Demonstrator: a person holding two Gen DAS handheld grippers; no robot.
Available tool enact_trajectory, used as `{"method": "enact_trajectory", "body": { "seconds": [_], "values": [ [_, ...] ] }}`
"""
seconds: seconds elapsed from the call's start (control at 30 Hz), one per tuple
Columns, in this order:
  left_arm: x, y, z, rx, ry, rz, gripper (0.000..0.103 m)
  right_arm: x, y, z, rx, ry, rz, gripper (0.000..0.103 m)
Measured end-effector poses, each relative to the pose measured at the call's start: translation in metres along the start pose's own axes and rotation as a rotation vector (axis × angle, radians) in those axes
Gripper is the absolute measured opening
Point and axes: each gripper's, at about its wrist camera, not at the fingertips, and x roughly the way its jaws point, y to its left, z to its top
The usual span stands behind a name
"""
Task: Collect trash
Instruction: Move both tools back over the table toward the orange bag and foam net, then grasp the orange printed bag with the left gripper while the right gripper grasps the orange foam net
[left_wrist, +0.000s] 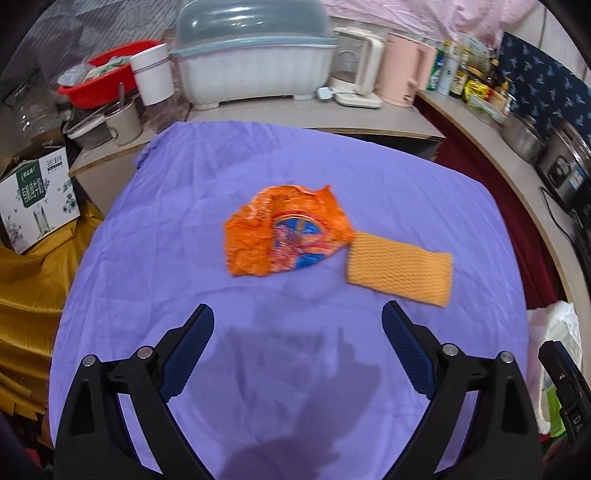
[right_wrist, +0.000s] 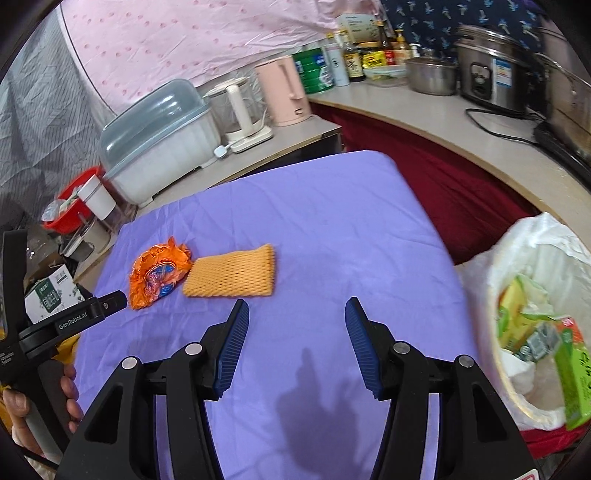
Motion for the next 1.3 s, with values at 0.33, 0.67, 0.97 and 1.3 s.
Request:
{"method": "enact_trajectory", "body": {
  "seconds": [0.33, 0.67, 0.97, 1.3],
  "values": [
    [0.060, 0.035, 0.031, -0.026, 0.031, 0.027, 0.088, 0.084, 0.034, 0.018, -0.036, 0.068, 0.033, 0.053],
    [0.115, 0.036, 0.048, -0.022, 0.077, 0.000, 0.088, 0.142, 0.044, 0.027, -0.048, 0.118, 0.042, 0.052],
    [0.126, 0.030, 0.049, -0.019, 0.088, -0.011, 0.061, 0.157, 0.048, 0.018, -0.066, 0.141, 0.031, 0.031],
    [0.100, 0.017, 0.038, -0.006, 0.086, -0.063, 0.032, 0.138, 0.039, 0.017, -0.039, 0.118, 0.028, 0.006]
  ]
}}
